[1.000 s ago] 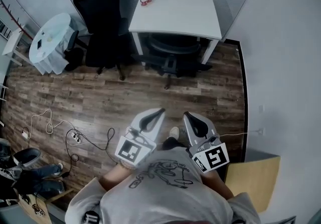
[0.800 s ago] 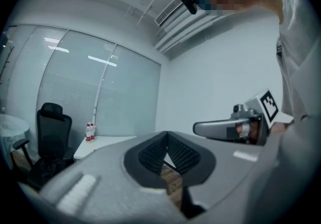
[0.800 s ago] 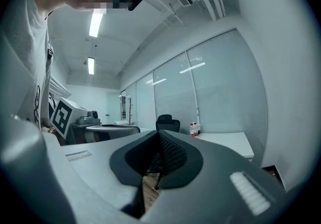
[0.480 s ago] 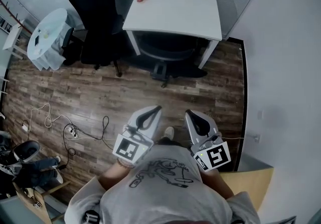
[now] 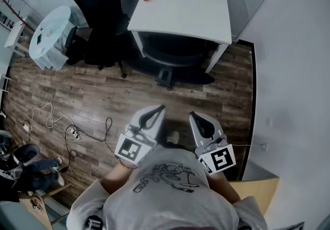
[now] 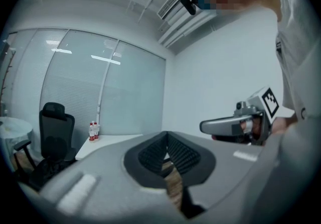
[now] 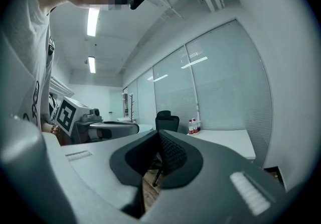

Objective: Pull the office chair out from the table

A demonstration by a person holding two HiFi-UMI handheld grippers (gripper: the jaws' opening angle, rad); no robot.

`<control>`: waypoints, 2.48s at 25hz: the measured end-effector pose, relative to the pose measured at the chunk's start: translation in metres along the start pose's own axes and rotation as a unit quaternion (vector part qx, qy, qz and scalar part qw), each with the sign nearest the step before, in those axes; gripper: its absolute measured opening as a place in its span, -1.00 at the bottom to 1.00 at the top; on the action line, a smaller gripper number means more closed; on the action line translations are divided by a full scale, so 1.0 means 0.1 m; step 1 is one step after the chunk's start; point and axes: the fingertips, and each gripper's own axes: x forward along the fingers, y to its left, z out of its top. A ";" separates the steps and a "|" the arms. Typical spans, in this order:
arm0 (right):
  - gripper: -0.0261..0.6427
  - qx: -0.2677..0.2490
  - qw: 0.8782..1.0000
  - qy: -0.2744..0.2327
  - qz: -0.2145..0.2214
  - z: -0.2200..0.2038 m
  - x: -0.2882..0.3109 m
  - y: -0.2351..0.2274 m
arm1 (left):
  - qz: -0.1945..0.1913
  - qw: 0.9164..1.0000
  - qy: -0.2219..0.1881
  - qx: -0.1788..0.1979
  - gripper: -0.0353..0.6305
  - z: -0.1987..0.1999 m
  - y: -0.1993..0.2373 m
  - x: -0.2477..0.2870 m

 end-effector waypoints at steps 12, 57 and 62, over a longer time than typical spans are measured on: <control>-0.82 -0.050 0.998 0.041 -0.006 -0.20 0.77 -0.53 | -0.027 0.994 0.053 0.089 -0.84 -0.40 0.81 0.55; -0.54 -0.459 0.754 0.462 0.090 -2.98 1.93 -1.76 | -0.225 0.721 0.366 0.543 -0.53 -3.01 2.47 1.38; -0.59 -0.434 0.766 0.466 0.083 -3.02 1.87 -1.72 | -0.223 0.725 0.368 0.539 -0.55 -3.06 2.40 1.34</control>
